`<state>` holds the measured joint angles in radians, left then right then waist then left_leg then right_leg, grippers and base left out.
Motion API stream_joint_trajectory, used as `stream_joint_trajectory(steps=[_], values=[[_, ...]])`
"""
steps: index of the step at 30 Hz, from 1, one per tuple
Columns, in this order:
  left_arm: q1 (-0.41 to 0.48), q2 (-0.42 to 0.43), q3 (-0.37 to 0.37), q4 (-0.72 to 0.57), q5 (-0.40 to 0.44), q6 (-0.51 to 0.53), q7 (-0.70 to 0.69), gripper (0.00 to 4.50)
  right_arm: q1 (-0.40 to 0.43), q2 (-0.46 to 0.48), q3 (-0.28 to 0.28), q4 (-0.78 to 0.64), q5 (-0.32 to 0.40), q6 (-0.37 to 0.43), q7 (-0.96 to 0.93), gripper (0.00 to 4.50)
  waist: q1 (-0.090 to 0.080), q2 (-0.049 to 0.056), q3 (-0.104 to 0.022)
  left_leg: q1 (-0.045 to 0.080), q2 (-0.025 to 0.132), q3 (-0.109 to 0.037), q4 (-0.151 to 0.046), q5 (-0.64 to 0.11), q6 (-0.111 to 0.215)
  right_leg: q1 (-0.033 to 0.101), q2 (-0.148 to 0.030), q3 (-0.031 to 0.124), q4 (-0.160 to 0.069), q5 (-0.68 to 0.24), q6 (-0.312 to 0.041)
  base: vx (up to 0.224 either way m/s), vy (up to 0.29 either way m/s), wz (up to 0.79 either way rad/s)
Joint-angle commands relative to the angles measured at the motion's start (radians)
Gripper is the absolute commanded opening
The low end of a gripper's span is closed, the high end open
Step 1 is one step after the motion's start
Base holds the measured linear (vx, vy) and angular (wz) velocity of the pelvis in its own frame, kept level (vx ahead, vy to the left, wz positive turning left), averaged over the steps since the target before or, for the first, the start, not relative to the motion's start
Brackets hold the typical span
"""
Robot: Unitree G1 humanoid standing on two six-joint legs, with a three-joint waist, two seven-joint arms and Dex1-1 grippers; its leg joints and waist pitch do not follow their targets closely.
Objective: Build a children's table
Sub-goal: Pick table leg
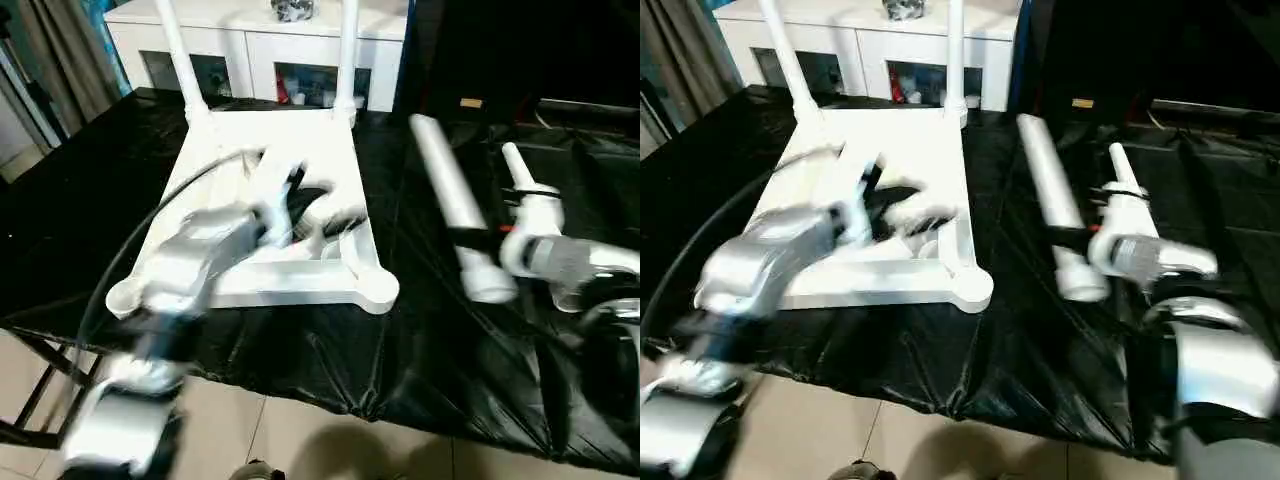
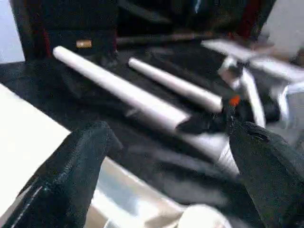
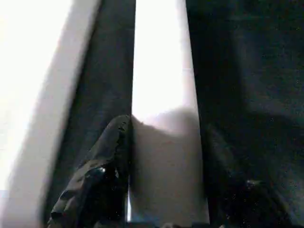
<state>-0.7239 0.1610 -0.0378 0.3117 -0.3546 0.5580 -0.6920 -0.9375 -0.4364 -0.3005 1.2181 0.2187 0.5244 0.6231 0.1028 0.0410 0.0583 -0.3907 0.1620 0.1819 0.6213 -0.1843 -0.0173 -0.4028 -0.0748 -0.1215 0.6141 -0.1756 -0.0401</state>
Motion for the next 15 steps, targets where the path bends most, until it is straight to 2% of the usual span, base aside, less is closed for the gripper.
stream_joint_trajectory(steps=[1, 2, 3, 4, 5, 6, 8, 9, 11, 13, 15], values=[[-0.023, -0.030, 0.051, 0.038, -0.055, 0.062, 0.047, 4.50, 0.019, 0.021, -0.039, -0.121, 0.081, 0.018, 0.084, 1.84, 0.011, -0.019, -0.085, 0.010, 0.072, -0.026, -0.055, -0.102, 0.096, 0.063, -0.094, 0.061, -0.066, -0.162, -0.225, 0.000, 0.000, 0.00], [-0.031, -0.048, 0.068, 0.047, -0.077, 0.082, 0.057, 4.50, 0.039, 0.034, -0.049, -0.170, 0.112, 0.034, 0.108, 1.84, 0.015, -0.019, -0.083, 0.013, 0.071, -0.022, -0.054, -0.102, 0.111, 0.061, -0.092, 0.061, -0.072, -0.158, -0.216, 0.000, 0.000, 0.00], [-0.046, -0.082, 0.100, 0.066, -0.108, 0.111, 0.077, 4.50, 0.089, 0.062, -0.061, -0.289, 0.172, 0.060, 0.156, 1.84, 0.017, -0.020, -0.083, 0.011, 0.073, -0.025, -0.055, -0.096, 0.115, 0.063, -0.094, 0.061, -0.069, -0.158, -0.214, 0.000, 0.000, 0.00], [-0.052, -0.094, 0.112, 0.074, -0.117, 0.119, 0.086, 4.50, 0.112, 0.075, -0.062, -0.341, 0.194, 0.065, 0.176, 1.84, 0.024, -0.015, -0.083, 0.014, 0.072, -0.023, -0.055, -0.092, 0.128, 0.062, -0.092, 0.061, -0.074, -0.156, -0.204, 0.000, 0.000, 0.00], [-0.060, -0.111, 0.130, 0.086, -0.135, 0.132, 0.100, 4.50, 0.146, 0.091, -0.061, -0.414, 0.226, 0.082, 0.194, 1.84, 0.028, -0.018, -0.084, 0.014, 0.075, -0.027, -0.057, -0.081, 0.135, 0.062, -0.091, 0.060, -0.073, -0.153, -0.197, 0.000, 0.000, 0.00], [-0.069, -0.127, 0.149, 0.098, -0.149, 0.148, 0.119, 4.50, 0.173, 0.102, -0.059, -0.470, 0.248, 0.099, 0.209, 1.84, 0.031, -0.017, -0.087, 0.016, 0.080, -0.029, -0.057, -0.077, 0.134, 0.061, -0.096, 0.060, -0.070, -0.153, -0.202, 0.000, 0.000, 0.00], [-0.081, -0.147, 0.160, 0.117, -0.159, 0.156, 0.140, 4.50, 0.223, 0.126, -0.060, -0.574, 0.296, 0.132, 0.229, 1.83, 0.041, -0.015, -0.085, 0.019, 0.080, -0.029, -0.058, -0.087, 0.121, 0.057, -0.097, 0.060, -0.078, -0.192, -0.192, 0.000, 0.000, 0.00], [-0.084, -0.154, 0.159, 0.122, -0.162, 0.156, 0.144, 4.50, 0.244, 0.134, -0.056, -0.616, 0.312, 0.147, 0.235, 1.83, 0.046, -0.009, -0.083, 0.019, 0.080, -0.029, -0.060, -0.092, 0.115, 0.057, -0.097, 0.061, -0.082, -0.206, -0.185, 0.000, 0.000, 0.00], [-0.087, -0.170, 0.157, 0.124, -0.166, 0.154, 0.151, 4.50, 0.288, 0.152, -0.049, -0.707, 0.349, 0.178, 0.250, 1.83, 0.051, -0.012, -0.082, 0.022, 0.080, -0.030, -0.065, -0.111, 0.094, 0.056, -0.096, 0.062, -0.089, -0.241, -0.155, 0.000, 0.000, 0.00], [-0.099, -0.200, 0.193, 0.115, -0.211, 0.175, 0.166, 4.50, 0.344, 0.169, -0.037, -0.827, 0.385, 0.227, 0.245, 1.83, 0.053, -0.009, -0.082, 0.021, 0.080, -0.031, -0.067, -0.117, 0.081, 0.057, -0.099, 0.062, -0.091, -0.255, -0.150, 0.000, 0.000, 0.00], [-0.106, -0.213, 0.213, 0.110, -0.232, 0.184, 0.174, 4.50, 0.367, 0.175, -0.032, -0.878, 0.399, 0.249, 0.238, 1.83, 0.055, -0.010, -0.082, 0.020, 0.082, -0.034, -0.069, -0.123, 0.072, 0.057, -0.101, 0.063, -0.091, -0.259, -0.147, 0.000, 0.000, 0.00]])
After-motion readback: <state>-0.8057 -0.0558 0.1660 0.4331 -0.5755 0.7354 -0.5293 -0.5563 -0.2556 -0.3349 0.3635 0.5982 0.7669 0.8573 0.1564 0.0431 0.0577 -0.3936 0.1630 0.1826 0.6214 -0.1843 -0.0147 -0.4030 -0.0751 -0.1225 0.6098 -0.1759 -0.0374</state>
